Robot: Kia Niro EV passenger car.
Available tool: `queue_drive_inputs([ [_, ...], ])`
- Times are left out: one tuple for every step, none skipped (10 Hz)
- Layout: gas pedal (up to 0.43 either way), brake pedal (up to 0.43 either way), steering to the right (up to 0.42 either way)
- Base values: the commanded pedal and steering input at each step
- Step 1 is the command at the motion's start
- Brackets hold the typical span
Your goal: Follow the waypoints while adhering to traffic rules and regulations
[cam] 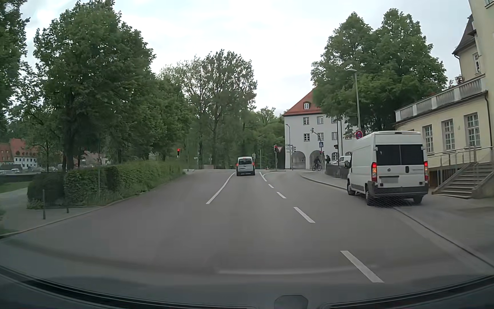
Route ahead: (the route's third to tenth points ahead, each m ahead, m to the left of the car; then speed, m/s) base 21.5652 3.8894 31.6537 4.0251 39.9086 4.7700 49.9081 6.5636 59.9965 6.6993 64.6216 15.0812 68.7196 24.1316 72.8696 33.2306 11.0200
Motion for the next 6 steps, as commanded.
queue_drive_inputs([
  [0.0, 0.079, -0.033],
  [0.0, 0.098, -0.031],
  [0.0, 0.11, -0.03],
  [0.0, 0.128, -0.028],
  [0.0, 0.14, -0.024],
  [0.0, 0.152, -0.02],
])
